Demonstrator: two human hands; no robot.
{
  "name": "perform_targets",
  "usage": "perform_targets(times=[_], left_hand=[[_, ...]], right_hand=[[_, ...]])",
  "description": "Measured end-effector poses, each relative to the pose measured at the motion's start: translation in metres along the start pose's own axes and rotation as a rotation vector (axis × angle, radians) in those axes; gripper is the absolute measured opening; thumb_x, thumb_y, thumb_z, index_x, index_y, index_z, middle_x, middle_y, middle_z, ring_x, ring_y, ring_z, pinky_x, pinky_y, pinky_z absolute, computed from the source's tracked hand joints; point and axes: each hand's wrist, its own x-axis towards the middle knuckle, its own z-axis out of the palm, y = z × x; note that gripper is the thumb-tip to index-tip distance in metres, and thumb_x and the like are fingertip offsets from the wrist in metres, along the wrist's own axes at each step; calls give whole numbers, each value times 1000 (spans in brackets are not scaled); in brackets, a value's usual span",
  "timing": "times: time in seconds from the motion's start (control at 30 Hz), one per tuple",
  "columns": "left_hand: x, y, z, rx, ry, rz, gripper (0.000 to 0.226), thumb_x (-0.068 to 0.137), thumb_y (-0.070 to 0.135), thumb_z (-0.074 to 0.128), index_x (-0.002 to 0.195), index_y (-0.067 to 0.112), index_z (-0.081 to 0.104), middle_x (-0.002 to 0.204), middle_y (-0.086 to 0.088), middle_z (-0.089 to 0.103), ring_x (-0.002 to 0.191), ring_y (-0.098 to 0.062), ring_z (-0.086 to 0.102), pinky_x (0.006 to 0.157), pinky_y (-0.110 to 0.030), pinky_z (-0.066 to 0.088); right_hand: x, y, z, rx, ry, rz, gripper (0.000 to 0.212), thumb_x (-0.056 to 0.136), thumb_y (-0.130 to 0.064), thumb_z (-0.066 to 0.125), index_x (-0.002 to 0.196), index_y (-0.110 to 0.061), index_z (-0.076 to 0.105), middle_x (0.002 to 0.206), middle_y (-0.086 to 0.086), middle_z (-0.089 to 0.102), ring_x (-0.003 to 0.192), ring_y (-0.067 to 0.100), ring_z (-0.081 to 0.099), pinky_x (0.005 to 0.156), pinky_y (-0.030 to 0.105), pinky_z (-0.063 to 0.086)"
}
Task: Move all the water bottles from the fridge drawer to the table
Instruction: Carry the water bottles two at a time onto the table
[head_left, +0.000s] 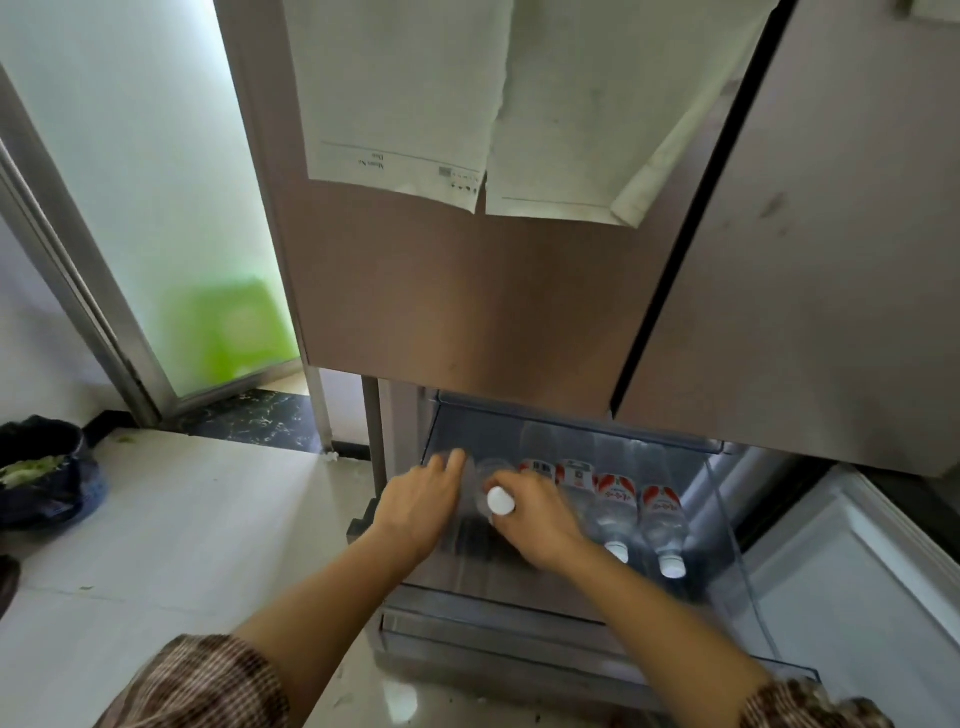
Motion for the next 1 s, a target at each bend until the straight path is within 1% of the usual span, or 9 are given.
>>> perform_targets(times=[0.13,0.33,0.5,0.57,0.63,0.73,0.8,0.9,1.0], left_hand=[[-4,0,-15,-95,7,-1,47,97,33,49,136,12,32,132,-9,54,107,-26,62,90,-34,51],[-25,-4,-43,-201,107,-14,36,94,39,53,120,16,43,120,-8,62,101,-26,63,84,-36,53],[-57,-14,-80,-346,232,-9,33,92,43,54,114,19,46,111,-3,64,90,-20,61,75,-29,51],[-73,-19,-103,-372,317,-2,31,92,44,54,110,19,46,99,3,60,80,-14,55,64,-18,42],[-94,-25,-126,-367,410,7,27,92,43,54,102,19,46,88,7,52,72,-12,49,54,-14,28],[-132,-43,-155,-366,521,-3,26,91,41,55,93,19,42,81,6,49,67,-11,46,52,-17,24],[-160,-59,-167,-375,561,-33,26,91,42,55,98,19,45,84,5,51,72,-15,49,56,-21,30],[-207,-88,-174,-350,561,-98,29,91,43,54,101,17,48,86,1,56,75,-21,52,62,-30,37],[-260,-121,-168,-292,521,-149,30,90,42,54,99,15,49,90,-4,61,80,-26,57,62,-32,40]], right_hand=[[-2,-7,-8,66,97,-11,31,81,-17,68,110,-26,67,110,3,69,101,23,64,85,38,53],[-13,-21,-32,140,134,-1,27,73,-12,70,96,-28,71,95,-7,73,90,13,65,77,31,54],[-31,-55,-67,148,184,-60,26,68,-14,72,87,-30,73,79,-12,69,80,11,65,68,29,52],[-40,-77,-82,152,228,-99,23,67,-16,73,85,-29,74,77,-13,70,78,11,65,68,31,53],[-51,-103,-94,159,270,-145,22,66,-19,74,86,-29,74,78,-12,71,79,12,65,72,35,54],[-71,-145,-102,175,302,-211,27,69,-22,76,94,-30,74,88,-11,72,86,13,66,79,37,55],[-85,-172,-99,186,287,-253,29,72,-23,77,101,-29,73,93,-11,71,88,13,65,82,38,55],[-106,-211,-78,212,242,-303,32,75,-24,77,106,-27,72,95,-8,70,87,14,65,83,41,56],[-127,-247,-43,244,165,-330,36,78,-25,77,113,-24,69,94,-5,69,80,10,63,80,36,56]])
